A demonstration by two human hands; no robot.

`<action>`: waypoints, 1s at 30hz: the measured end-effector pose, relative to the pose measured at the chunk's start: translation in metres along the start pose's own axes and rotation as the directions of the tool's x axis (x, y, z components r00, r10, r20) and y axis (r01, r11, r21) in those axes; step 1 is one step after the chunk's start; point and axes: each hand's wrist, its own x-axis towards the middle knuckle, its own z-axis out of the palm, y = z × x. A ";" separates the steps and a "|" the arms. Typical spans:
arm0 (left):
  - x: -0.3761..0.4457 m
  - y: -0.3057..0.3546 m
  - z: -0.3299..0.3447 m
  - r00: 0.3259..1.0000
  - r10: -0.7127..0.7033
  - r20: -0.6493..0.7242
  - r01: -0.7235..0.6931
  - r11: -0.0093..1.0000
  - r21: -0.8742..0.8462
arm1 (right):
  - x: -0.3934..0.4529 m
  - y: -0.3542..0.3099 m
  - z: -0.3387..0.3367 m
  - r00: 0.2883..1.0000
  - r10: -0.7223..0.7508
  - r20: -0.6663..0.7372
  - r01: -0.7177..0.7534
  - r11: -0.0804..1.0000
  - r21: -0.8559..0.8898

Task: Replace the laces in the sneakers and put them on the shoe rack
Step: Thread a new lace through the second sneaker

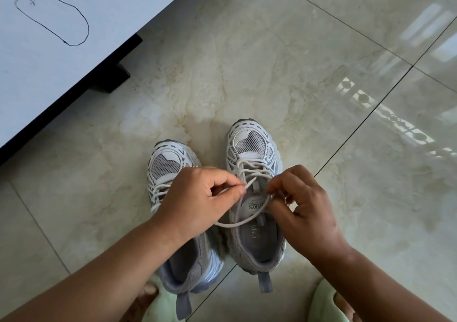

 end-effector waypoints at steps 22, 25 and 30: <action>-0.019 0.008 0.024 0.856 0.405 -0.323 -0.335 0.908 0.250 | -0.030 -0.003 0.011 0.952 0.028 -0.305 -0.037 0.999 -0.025; -0.017 0.011 0.022 0.832 0.439 -0.339 -0.371 0.895 0.248 | -0.028 -0.004 0.011 0.949 0.006 -0.314 -0.015 1.000 -0.026; -0.016 0.010 0.020 0.818 0.465 -0.337 -0.390 0.881 0.268 | -0.026 -0.004 0.010 0.948 -0.030 -0.318 0.019 0.999 -0.038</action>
